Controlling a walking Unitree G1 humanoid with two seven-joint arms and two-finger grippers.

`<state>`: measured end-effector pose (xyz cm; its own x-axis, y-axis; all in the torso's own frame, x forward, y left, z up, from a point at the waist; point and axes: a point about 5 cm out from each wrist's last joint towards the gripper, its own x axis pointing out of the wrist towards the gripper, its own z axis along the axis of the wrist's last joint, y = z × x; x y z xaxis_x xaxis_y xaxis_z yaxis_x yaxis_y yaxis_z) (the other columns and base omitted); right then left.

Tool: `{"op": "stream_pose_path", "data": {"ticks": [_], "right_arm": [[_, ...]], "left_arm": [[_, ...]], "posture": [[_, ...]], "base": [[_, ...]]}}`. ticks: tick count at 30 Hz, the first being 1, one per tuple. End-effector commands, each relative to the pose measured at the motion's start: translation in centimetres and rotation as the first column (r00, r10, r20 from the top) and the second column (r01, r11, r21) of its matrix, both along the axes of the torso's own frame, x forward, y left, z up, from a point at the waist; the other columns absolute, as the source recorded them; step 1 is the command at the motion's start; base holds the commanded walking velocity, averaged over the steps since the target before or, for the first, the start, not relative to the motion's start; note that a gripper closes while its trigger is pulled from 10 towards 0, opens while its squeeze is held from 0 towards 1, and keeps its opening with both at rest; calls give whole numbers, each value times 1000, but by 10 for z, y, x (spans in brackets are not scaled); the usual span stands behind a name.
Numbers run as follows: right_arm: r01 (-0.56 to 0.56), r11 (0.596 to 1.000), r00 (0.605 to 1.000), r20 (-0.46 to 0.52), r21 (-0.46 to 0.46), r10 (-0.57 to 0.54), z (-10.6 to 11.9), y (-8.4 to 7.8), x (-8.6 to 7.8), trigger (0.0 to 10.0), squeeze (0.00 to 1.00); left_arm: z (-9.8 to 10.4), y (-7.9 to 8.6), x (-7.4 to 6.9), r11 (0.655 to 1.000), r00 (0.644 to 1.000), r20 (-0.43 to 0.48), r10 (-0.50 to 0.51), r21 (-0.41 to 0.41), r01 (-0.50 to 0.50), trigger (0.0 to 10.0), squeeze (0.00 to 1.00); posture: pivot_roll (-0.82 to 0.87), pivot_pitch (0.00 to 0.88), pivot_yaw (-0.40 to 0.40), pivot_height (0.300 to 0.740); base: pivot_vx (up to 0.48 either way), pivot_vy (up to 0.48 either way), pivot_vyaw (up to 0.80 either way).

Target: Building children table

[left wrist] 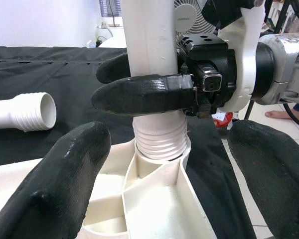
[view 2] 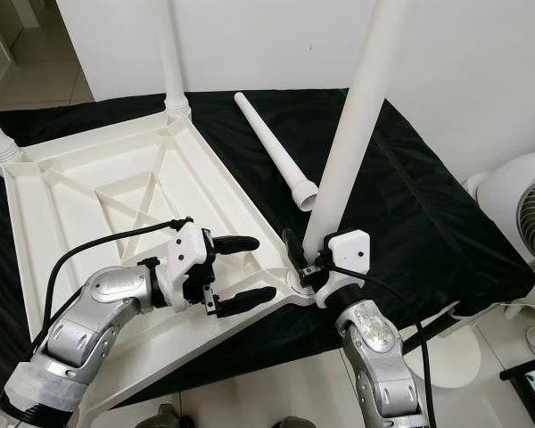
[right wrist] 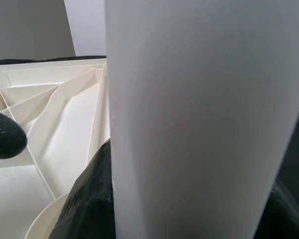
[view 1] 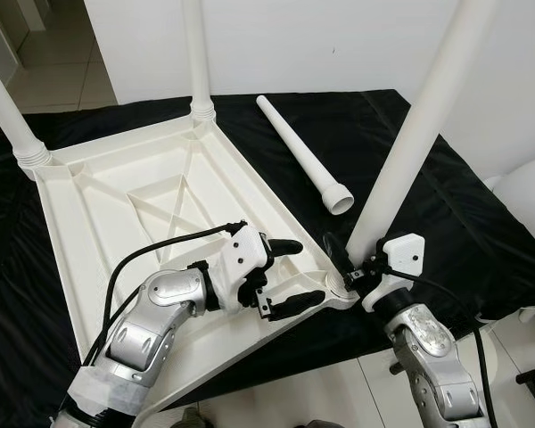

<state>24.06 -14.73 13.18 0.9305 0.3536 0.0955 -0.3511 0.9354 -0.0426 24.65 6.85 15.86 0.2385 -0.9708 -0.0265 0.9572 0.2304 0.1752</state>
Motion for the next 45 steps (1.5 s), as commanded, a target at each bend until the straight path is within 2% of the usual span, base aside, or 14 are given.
{"op": "stream_pose_path", "data": {"ticks": [1, 5, 12, 16, 19, 23, 30, 35, 38, 39, 45], "right_arm": [[6, 998, 987, -162, -63, -16, -30, -3, -5, 10000, 0], [1, 996, 985, -172, -87, -16, -32, 2, -9, 10000, 0], [56, 990, 988, -135, -131, -74, -45, -4, -22, 10000, 0], [88, 987, 990, -100, -136, -102, -50, -7, -27, 10000, 0], [116, 988, 990, -68, -106, -124, -50, -11, -31, 10000, 0], [111, 984, 993, -32, -136, -116, -52, -12, -35, 10000, 0], [110, 980, 992, -42, -168, -119, -60, -14, -36, 10000, 0], [92, 975, 995, -6, -201, -95, -59, -10, -37, 10000, 0], [95, 981, 995, -17, -167, -99, -61, -10, -36, 10000, 0], [120, 988, 990, -64, -101, -126, -64, -13, -35, 10000, 0], [164, 985, 977, -126, -53, -169, -68, -18, -32, 10000, 0]], "left_arm": [[0, 0, 2, 998, 998, 7, 69, 0, -69, 10000, 0], [0, 0, 1, 997, 997, 6, 71, -2, -71, 10000, 0], [1, 0, 1, 998, 998, 6, 70, -5, -70, 10000, 0], [1, -1, 2, 998, 998, 5, 67, -6, -67, 10000, 0], [1, -2, 2, 998, 998, 4, 61, -7, -61, 10000, 0], [1, -3, 2, 998, 998, 4, 59, -7, -59, 10000, 0], [1, -3, 2, 998, 998, 5, 59, -9, -59, 10000, 0], [1, -4, 1, 998, 998, 7, 57, -11, -57, 10000, 0], [1, -4, 2, 998, 998, 9, 56, -10, -56, 10000, 0], [2, -4, 2, 998, 998, 10, 54, -10, -54, 10000, 0], [2, -5, 2, 999, 999, 11, 52, -11, -52, 10000, 0]], "posture": [[22, 48, -4, 740], [22, 50, -6, 740], [10, 52, -1, 740], [8, 53, 0, 740], [3, 53, 4, 740], [3, 52, 4, 740], [7, 50, 1, 740], [6, 48, 1, 740], [8, 44, 2, 740], [6, 43, 1, 740], [3, 44, 3, 740]], "base": [[0, 0, 0], [0, 0, 0], [0, 0, 0], [0, 0, 0], [0, 0, 0], [0, 0, 0], [0, 0, 0], [0, 0, 0], [0, 0, 0], [0, 0, 0], [0, 0, 0]]}}
